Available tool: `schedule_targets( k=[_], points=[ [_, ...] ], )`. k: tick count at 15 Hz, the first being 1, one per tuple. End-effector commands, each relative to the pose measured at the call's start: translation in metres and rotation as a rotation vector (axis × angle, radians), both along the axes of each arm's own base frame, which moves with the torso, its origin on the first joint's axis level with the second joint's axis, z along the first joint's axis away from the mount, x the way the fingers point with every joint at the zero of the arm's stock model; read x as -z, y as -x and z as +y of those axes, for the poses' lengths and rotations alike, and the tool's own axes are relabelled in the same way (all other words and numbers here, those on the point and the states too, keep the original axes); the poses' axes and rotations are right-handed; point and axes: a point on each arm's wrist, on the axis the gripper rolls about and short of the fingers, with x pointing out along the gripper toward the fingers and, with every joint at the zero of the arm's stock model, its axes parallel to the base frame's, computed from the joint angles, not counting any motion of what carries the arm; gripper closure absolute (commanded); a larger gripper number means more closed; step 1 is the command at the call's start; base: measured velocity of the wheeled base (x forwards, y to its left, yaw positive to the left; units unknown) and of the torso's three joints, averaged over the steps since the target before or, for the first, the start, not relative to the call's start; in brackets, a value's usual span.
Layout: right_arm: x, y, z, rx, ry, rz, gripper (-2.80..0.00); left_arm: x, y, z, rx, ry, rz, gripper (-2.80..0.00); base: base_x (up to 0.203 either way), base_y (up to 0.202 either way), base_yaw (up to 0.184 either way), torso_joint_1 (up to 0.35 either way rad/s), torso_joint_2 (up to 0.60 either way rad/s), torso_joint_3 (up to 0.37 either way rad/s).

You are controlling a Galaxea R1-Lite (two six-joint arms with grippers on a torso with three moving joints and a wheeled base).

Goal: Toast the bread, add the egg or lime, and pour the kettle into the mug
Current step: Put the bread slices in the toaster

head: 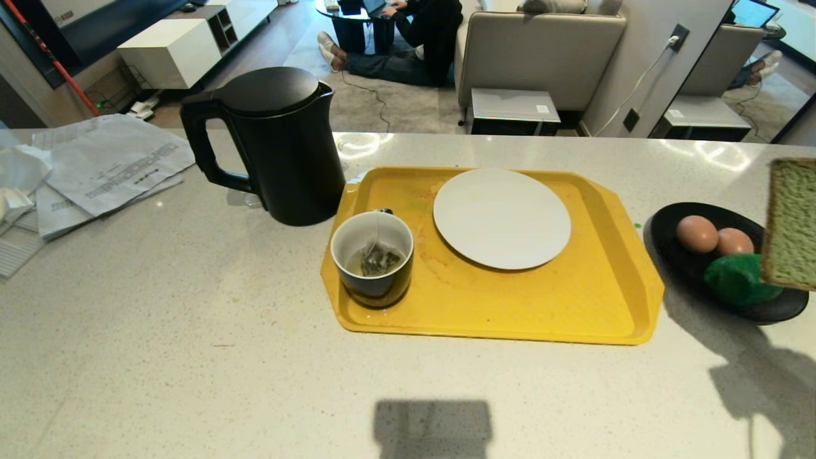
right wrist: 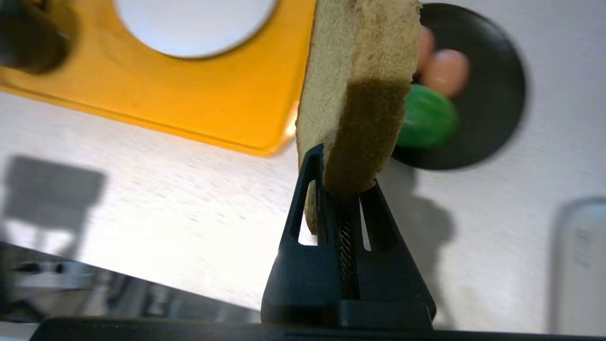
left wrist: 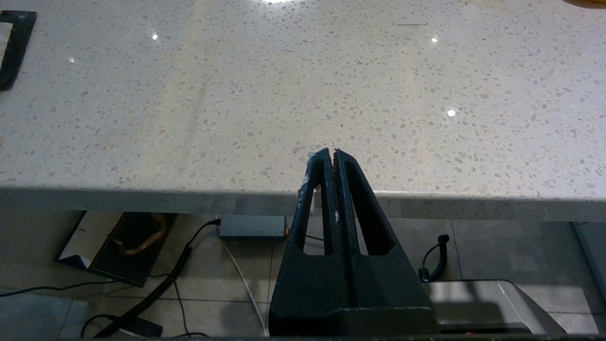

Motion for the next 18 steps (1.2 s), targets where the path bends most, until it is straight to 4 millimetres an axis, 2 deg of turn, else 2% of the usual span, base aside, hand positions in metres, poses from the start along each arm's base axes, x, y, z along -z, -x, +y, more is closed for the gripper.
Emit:
schedule_targets(
  k=[1, 7, 18],
  points=[
    [0.002, 0.037, -0.009, 0.03, 0.031, -0.074, 0.0, 0.0, 0.0, 0.0, -0.001, 0.0, 0.0, 0.0, 0.0, 0.0, 0.0, 0.0, 0.0, 0.0],
    [0.002, 0.054, -0.012, 0.04, 0.059, -0.127, 0.0, 0.0, 0.0, 0.0, -0.001, 0.0, 0.0, 0.0, 0.0, 0.0, 0.0, 0.011, -0.02, -0.01],
    [0.004, 0.053, -0.011, 0.025, 0.107, -0.125, 0.0, 0.0, 0.0, 0.0, -0.001, 0.0, 0.0, 0.0, 0.0, 0.0, 0.0, 0.24, -0.43, -0.185]
  ],
)
